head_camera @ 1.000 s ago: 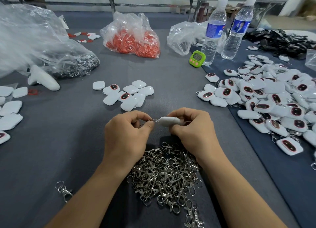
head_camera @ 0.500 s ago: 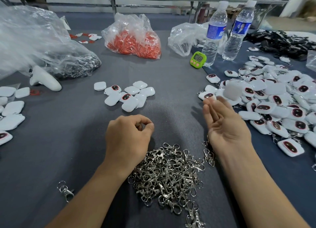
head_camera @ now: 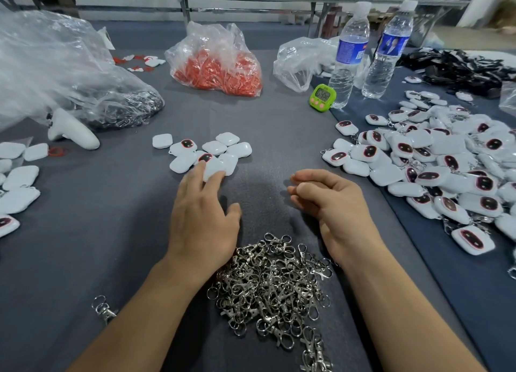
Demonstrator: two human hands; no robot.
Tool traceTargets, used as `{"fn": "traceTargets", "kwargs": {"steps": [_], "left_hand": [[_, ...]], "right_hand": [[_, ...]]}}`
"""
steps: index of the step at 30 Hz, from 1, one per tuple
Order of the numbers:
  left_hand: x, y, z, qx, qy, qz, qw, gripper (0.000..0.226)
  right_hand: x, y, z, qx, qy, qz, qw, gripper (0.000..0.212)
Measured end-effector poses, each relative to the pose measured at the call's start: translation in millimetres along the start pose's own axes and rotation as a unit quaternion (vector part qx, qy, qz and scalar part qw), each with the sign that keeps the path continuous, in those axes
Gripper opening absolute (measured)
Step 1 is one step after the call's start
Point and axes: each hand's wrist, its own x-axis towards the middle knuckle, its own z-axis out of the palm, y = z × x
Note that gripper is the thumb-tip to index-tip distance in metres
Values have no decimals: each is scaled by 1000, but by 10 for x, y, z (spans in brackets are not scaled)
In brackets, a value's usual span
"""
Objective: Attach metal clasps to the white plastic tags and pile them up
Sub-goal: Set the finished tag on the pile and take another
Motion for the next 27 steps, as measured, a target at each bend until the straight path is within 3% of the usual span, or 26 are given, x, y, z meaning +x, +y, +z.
{"fn": "traceTargets", "kwargs": {"steps": [2,5,9,16,19,23,27], "left_hand": [[47,-55,-5,11,-47,3,999,74],[97,-135,-24,37,-101,22,994,77],[65,-96,-40,25,-27,38,999,64],[73,-121,-49,-52,36,31,997,19],[81,-79,-86,-167,63,-3,984,17],[37,85,-95,-402,20,-59,914,19],[-32,158,-61,-395,-40,-48,916,23]], "right_hand": [[-29,29,28,-62,-14,-10,998,25],[-61,73,63,-130,-32,-20,991,23],[-67,96,78,-185,-35,-28,982,25],[-62,103,81,-227,-45,-40,972,30],[-51,114,91,-244,-44,-49,968,25],[-119,138,197,-231,-97,-49,967,20],[-191,173,283,-199,-145,-51,968,14]]}}
